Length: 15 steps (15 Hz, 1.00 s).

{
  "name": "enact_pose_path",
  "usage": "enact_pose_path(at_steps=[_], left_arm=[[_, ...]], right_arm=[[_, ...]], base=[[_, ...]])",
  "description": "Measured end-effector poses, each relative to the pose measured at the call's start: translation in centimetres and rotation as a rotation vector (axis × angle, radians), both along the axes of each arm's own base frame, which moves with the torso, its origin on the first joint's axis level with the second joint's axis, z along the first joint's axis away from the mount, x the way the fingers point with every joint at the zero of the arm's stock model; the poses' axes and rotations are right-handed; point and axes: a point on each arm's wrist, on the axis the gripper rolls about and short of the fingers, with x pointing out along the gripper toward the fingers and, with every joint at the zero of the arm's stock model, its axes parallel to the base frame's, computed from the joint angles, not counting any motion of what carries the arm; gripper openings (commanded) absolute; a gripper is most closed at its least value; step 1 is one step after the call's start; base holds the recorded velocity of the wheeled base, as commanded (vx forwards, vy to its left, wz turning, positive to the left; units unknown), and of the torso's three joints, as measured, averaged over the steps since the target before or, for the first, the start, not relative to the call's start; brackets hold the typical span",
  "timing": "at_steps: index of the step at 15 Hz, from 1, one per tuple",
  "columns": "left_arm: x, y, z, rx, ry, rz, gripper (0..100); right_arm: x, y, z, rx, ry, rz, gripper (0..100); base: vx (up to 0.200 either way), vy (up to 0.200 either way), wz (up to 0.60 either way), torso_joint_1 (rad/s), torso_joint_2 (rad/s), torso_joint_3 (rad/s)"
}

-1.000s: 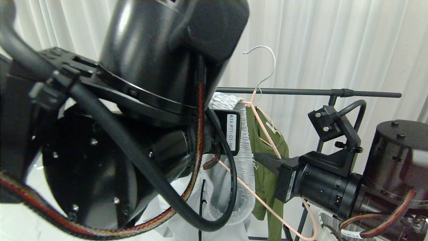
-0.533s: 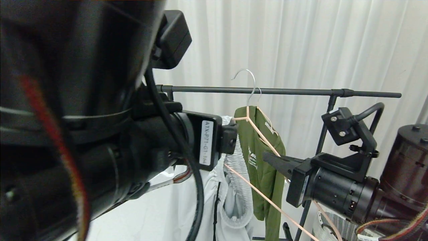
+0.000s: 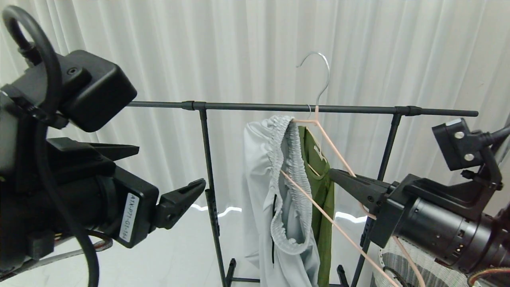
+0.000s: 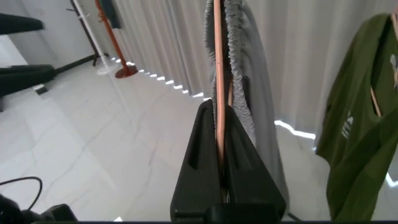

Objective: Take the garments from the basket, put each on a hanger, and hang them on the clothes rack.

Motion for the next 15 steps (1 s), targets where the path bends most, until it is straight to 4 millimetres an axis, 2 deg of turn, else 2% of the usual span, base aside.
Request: enact_pose_path(at_steps=[4, 8, 13, 15], left_arm=[[0.7, 2.3, 0.9, 0.073, -0.019, -0.131, 100], [0.4, 4.7, 1.0, 0.090, -0.038, -0.410, 100], [0.0, 4.8, -0.5, 0.066, 0.004, -0.653, 100], [0.0, 4.8, -1.0, 0.055, 0.026, -0.697, 100]], right_arm=[[-1.8, -1.7, -0.9, -0.027, -0.066, 0.087, 0], [-3.7, -3.2, -1.7, -0.037, -0.083, 0.228, 0], [-5.4, -3.4, -2.1, -0.033, -0.087, 0.356, 0], [-6.1, -3.3, -2.4, -0.038, -0.086, 0.409, 0]], base=[[0.000, 0.000, 0.00, 0.000, 0.00, 0.000], [0.000, 0.000, 0.00, 0.000, 0.00, 0.000], [0.000, 0.000, 0.00, 0.000, 0.00, 0.000], [0.000, 0.000, 0.00, 0.000, 0.00, 0.000]])
